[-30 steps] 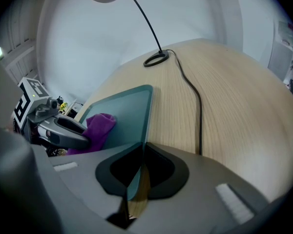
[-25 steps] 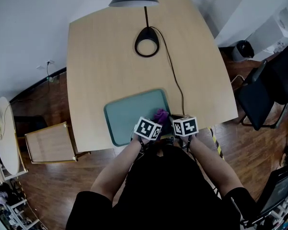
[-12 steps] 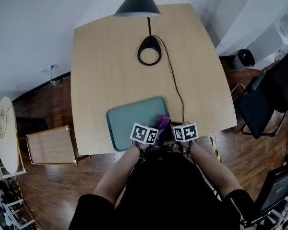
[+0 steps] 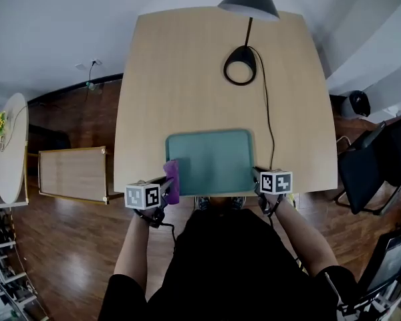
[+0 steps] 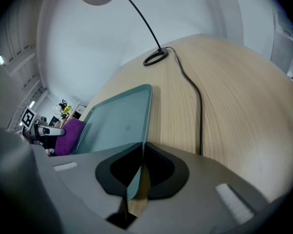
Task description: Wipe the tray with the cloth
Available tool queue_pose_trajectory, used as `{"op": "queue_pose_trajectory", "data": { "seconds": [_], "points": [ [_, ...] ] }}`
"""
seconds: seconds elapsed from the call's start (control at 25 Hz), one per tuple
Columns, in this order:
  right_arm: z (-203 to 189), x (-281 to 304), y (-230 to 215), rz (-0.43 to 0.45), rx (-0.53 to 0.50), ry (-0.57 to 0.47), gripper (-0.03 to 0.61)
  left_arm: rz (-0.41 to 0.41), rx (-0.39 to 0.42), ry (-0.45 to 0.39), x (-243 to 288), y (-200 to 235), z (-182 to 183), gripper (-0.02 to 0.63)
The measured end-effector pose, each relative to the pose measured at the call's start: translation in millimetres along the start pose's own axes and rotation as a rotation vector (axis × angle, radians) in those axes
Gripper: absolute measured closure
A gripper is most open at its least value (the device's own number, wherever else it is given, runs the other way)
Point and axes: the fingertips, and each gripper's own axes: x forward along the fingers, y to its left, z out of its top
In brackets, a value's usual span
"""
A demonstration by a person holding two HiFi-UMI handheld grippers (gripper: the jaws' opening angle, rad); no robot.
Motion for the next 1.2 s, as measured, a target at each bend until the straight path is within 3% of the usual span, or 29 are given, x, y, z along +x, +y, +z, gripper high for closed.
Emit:
{"op": "queue_pose_trajectory", "data": {
  "seconds": [0.12,0.28,0.48,0.72,0.88,1.08,1.2],
  "points": [
    [1,0,0,-0.009,0.000,-0.003,0.554,0.054,0.056,0.017,-25,9,-13,0.518],
    [1,0,1,-0.018,0.008,-0.008,0.554,0.151,0.169,0.129,-11,18,-41,0.518],
    [2,0,4,-0.020,0.025,-0.017,0.555,0.025,0.136,0.204,34,-16,-56,0.518],
    [2,2,8,-0.025,0.041,-0.036,0.557,-0.134,0.290,0.312,73,-89,-61,0.518],
    [0,1,9,-0.022,0.043,-0.032,0.557,-0.208,0.493,0.401,105,-145,-69,0.518],
    [1,1,11,-0.004,0.063,-0.045,0.557,-0.269,0.914,0.469,144,-200,-75,0.518],
    [2,1,13,0.012,0.073,-0.058,0.557,-0.308,1.072,0.536,152,-209,-82,0.517]
  ]
}}
